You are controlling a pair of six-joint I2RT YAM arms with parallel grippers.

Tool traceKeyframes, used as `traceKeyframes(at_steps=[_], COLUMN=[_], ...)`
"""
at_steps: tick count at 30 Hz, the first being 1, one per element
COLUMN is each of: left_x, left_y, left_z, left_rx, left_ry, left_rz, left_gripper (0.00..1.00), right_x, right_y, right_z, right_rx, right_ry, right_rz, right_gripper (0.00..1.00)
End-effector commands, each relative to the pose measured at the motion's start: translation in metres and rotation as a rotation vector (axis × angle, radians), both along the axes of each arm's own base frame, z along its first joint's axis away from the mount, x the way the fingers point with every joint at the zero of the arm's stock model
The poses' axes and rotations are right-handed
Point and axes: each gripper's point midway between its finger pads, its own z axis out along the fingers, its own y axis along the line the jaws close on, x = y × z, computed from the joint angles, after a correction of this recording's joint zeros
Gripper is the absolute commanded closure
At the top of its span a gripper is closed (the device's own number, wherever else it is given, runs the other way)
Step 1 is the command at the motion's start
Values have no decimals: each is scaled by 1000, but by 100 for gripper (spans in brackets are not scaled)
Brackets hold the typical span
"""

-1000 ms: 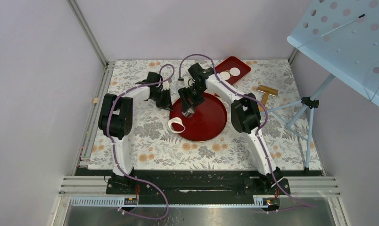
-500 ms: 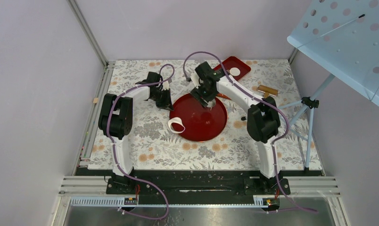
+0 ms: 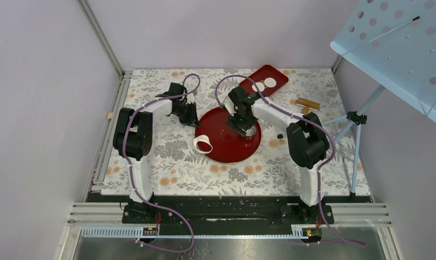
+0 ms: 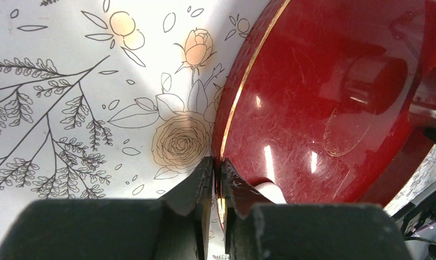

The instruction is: Roll out the dumpling wrappers from the dough

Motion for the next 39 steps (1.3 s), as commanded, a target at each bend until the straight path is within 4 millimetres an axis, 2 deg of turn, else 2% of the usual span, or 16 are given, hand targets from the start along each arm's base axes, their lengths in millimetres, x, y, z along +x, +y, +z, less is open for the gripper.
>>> traceKeyframes(at_steps=[1,3,7,10,15,18,22,28,31,33,36,39], left_x=[5,5,4,4,4,3,3,4,4,4,4,4], left_y=[4,5,4,4,3,3,3,3,3,3,3,3], left_z=[-1,0,-1,-1,-1,-2,-1,-1,-1,-1,-1,-1], left_rx=[1,0,-5,-4,-12,-9,-10,-12,-12,-13,-11,-11], left_ry=[-15,-17,-12,-11,-10,-5,-6,-8,-6,-7,-8,-9], left_rz=[20,19,18,17,7,8,7,8,7,7,8,9], left_gripper=[89,86,77,70,61,60,59,59,59,59,59,59], right_x=[-5,-11,-15,-12,17,31,33,35,35,34,33,31], right_y=[22,25,25,24,12,5,-1,-7,-11,-11,-10,-10], right_z=[48,58,70,64,58,49,28,4,-5,-8,-8,-9], right_rx=[130,163,186,180,106,101,82,50,52,53,60,64], right_ry=[-49,-40,-60,-70,-162,-163,-117,-71,-47,-19,-8,2], right_rz=[55,71,90,86,4,-44,-47,-66,-84,-84,-82,-81], right_gripper=[25,2,1,0,4,14,31,41,50,60,68,90])
